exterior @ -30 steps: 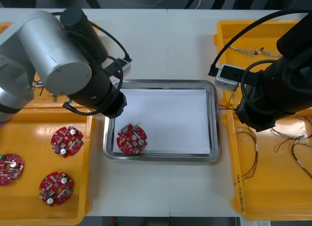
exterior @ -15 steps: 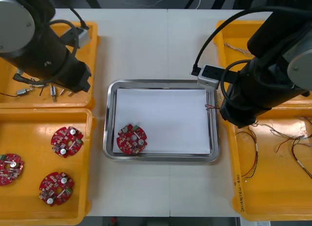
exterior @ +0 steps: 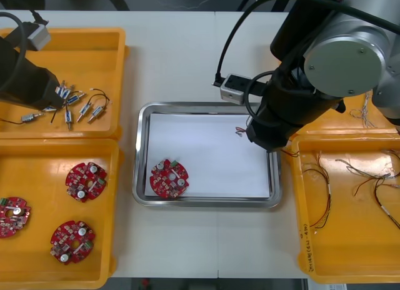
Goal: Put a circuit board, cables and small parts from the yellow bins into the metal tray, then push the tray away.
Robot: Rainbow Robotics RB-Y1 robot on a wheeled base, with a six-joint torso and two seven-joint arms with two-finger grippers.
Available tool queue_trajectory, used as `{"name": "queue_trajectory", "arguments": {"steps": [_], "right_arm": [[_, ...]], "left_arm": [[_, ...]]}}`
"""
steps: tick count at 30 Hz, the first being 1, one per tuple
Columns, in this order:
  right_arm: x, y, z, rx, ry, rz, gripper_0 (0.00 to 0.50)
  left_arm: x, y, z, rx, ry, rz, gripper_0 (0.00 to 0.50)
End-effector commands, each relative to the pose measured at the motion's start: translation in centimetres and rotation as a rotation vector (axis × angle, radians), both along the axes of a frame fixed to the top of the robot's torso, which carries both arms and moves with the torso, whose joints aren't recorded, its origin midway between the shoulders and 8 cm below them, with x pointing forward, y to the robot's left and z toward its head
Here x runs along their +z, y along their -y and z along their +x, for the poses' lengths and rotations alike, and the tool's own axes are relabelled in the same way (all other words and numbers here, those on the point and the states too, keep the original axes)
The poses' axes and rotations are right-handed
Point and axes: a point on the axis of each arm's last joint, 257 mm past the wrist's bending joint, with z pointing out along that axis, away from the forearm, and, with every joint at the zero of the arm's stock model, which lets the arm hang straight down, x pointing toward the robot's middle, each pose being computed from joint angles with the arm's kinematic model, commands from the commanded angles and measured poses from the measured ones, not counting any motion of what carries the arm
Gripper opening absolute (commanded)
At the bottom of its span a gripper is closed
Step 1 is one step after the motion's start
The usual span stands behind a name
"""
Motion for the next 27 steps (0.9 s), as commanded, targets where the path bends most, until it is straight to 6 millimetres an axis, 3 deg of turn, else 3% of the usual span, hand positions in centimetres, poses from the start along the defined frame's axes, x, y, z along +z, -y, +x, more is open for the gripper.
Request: {"name": "queue_trajectory", "arguments": {"steps": [1,12,21,27], "right_arm": [[1.4,-2.6,0.5,0.001,0.037,0.009,0.0],[-2.6,-4.2,0.6,0.066,0.111,-0.118,0.0],[-5.8,-6.6,-0.3,0.198,0.118,-0.104,0.0],[-7.6,-6.0,-0.8,0.313,0.107,-0.152,0.0]], "left_arm": [[1.3,-3.3,-0.2,-0.094,0.011,0.089,0.5],[0.7,-8.4,0.3,-0.22,-0.044,0.184,0.5],[0.0,-10.4,2.2,-0.368,-0.015,0.255,0.5],[-0.2,-12.0,2.9,-0.437,-0.009,0.298,0.5]]}}
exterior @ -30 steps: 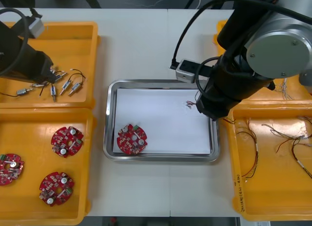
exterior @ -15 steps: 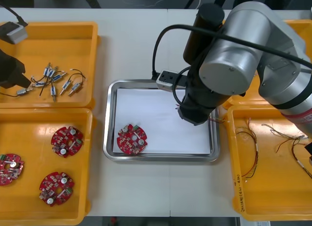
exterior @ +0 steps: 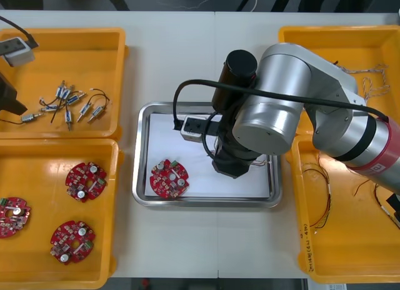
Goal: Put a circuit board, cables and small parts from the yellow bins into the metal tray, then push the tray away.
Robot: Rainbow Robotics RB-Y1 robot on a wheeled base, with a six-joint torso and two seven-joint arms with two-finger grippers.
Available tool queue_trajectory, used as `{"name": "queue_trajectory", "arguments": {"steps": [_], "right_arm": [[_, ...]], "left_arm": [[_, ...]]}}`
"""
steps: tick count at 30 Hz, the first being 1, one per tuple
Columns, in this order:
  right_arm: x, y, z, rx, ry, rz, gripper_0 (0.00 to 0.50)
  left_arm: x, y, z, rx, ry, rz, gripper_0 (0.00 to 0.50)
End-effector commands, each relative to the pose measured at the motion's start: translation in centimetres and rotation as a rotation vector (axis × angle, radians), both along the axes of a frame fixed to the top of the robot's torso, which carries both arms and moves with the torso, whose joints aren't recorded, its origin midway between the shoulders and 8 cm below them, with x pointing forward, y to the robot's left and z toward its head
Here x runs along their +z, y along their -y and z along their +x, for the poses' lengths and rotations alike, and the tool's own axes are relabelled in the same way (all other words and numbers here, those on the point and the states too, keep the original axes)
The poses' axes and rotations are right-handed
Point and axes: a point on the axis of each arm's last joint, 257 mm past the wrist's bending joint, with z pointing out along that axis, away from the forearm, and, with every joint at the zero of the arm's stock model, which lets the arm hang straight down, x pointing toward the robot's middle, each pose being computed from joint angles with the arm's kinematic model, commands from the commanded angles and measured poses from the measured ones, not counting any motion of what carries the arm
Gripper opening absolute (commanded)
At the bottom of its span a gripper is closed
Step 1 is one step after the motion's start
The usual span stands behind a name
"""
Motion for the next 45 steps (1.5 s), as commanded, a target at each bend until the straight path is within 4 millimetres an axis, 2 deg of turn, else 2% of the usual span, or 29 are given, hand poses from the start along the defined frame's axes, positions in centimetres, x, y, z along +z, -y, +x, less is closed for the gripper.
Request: {"name": "queue_trajectory", "arguments": {"steps": [1,12,16,24,30,34,42,44,45], "right_arm": [[-1.1,-0.8,-0.6,0.127,0.004,-0.031,0.0],[-4.1,0.2,-0.8,0.243,-0.008,-0.08,0.0],[-5.4,0.2,-1.4,0.245,-0.017,-0.075,0.0],[-7.3,0.3,-1.2,0.23,0.02,-0.074,0.0],[-8.8,0.9,-2.5,0.201,-0.025,-0.064,0.0],[-8.9,0.8,-2.3,0.187,-0.013,-0.064,0.0],[-8.7,0.2,-2.3,0.17,-0.005,-0.05,0.0],[-8.7,0.2,-2.2,0.162,-0.001,-0.048,0.02],[-8.7,0.2,-2.1,0.157,-0.002,-0.048,0.046]], "left_arm": [[2.3,-3.6,0.6,0.032,0.05,0.044,0.5],[1.8,-5.4,2.8,-0.068,0.084,0.088,0.5],[1.5,-5.7,3.6,-0.103,0.08,0.11,0.5],[0.9,-6.0,5.0,-0.136,0.088,0.14,0.5],[-0.1,-6.0,6.4,-0.147,0.104,0.175,0.5],[-1.1,-6.4,7.2,-0.144,0.102,0.17,0.5],[-2.4,-7.1,7.5,-0.132,0.082,0.154,0.5],[-2.8,-7.2,7.6,-0.13,0.078,0.151,0.5],[-2.9,-7.2,7.6,-0.132,0.077,0.152,0.5]]}}
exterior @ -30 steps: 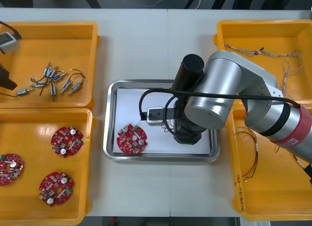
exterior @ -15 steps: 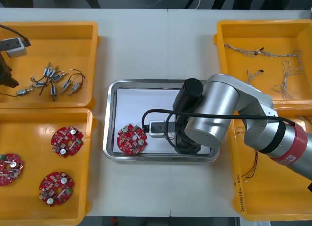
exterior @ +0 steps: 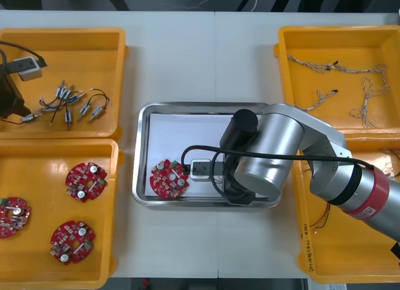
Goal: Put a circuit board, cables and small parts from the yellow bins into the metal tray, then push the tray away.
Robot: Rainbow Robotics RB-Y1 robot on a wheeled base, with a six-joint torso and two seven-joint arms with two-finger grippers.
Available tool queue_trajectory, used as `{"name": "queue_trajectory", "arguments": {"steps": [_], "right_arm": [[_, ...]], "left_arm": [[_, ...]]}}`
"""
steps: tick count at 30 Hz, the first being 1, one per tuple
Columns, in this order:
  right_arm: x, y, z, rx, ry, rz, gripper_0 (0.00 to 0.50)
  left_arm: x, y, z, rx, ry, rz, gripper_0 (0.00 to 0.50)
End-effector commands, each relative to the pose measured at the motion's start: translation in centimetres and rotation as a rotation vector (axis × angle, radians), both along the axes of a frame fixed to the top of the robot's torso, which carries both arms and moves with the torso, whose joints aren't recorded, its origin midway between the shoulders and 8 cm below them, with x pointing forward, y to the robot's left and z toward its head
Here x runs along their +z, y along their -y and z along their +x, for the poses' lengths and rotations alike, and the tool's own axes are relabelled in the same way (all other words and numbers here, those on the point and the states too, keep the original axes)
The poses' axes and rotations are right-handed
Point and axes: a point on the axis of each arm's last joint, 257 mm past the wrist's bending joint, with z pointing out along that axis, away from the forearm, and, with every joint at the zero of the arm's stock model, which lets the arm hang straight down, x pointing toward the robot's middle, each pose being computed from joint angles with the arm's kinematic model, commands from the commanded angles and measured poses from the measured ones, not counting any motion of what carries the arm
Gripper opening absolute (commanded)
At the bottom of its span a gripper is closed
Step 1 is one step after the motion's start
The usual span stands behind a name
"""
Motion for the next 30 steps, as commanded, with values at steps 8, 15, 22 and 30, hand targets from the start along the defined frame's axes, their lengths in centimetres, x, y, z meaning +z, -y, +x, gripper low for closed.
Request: {"name": "queue_trajectory", "arguments": {"steps": [8,15,22,30], "right_arm": [[0.2,-2.0,-0.2,-0.045,0.017,0.058,0.5],[0.9,-1.8,0.0,-0.078,0.018,0.074,0.5],[4.4,-1.6,0.6,-0.137,0.012,0.115,0.5],[9.6,-0.2,0.5,-0.299,-0.02,0.165,0.5]], "left_arm": [[1.8,-2.2,1.6,-0.02,0.05,0.066,0.5],[0.6,-2.2,2.0,-0.025,0.053,0.078,0.5],[-0.3,-2.6,2.1,-0.019,0.052,0.087,0.5],[-1.1,-3.0,2.3,-0.013,0.06,0.09,0.5]]}}
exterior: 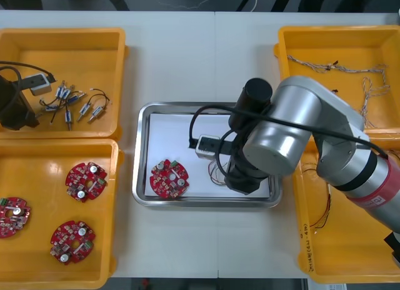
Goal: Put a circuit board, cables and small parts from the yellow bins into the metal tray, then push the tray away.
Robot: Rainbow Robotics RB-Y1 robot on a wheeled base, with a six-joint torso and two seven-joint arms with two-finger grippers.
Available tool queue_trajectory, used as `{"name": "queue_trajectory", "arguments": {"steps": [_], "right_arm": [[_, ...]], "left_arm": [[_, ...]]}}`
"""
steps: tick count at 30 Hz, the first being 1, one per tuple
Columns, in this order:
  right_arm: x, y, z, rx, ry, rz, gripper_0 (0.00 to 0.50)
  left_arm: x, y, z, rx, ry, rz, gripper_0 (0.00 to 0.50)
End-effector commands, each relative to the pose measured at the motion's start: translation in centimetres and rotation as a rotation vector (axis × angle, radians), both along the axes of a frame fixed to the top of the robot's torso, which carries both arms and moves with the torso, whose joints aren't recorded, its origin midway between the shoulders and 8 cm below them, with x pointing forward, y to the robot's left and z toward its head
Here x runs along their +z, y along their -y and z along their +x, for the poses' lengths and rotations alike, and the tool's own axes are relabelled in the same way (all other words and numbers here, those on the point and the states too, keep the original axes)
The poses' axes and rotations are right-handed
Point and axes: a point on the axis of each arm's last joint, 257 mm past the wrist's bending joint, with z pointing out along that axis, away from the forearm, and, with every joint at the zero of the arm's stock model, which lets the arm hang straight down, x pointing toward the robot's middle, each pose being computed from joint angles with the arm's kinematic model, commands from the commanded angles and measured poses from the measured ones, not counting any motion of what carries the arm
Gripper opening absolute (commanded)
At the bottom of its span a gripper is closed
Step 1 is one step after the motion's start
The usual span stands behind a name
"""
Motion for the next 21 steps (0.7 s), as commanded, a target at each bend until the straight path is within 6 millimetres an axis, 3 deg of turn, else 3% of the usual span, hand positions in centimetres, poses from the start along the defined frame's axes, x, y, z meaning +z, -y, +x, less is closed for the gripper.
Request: {"name": "queue_trajectory", "arguments": {"steps": [1,4,9,15,16,17,18,19,21], "right_arm": [[5.6,-1.1,0.5,-0.078,0.035,0.075,0.5],[7.9,-0.2,0.5,-0.151,0.054,0.084,0.5],[12.3,-0.5,1.9,-0.254,0.125,0.211,0.5],[15.5,1.6,3.1,-0.381,0.178,0.305,0.5],[16.0,2.4,3.5,-0.416,0.184,0.319,0.5],[16.4,3.1,3.8,-0.447,0.19,0.329,0.5],[16.6,3.6,3.9,-0.464,0.194,0.332,0.5],[16.9,4.4,4.2,-0.491,0.203,0.335,0.5],[17.6,5.7,4.7,-0.525,0.219,0.339,0.5]], "left_arm": [[3.7,-2.1,1.3,-0.036,0.057,0.07,0.5],[3.3,-2.2,1.4,-0.037,0.059,0.073,0.5],[3.1,-2.3,1.3,-0.032,0.058,0.068,0.5],[3.0,-2.3,1.4,-0.03,0.06,0.064,0.5],[3.0,-2.2,1.4,-0.031,0.061,0.063,0.425],[2.9,-2.2,1.4,-0.032,0.06,0.062,0.227],[3.0,-2.3,1.4,-0.03,0.059,0.063,0.146],[3.0,-2.1,1.4,-0.033,0.061,0.062,0.0],[3.0,-2.2,1.4,-0.033,0.061,0.063,0.0]]}}
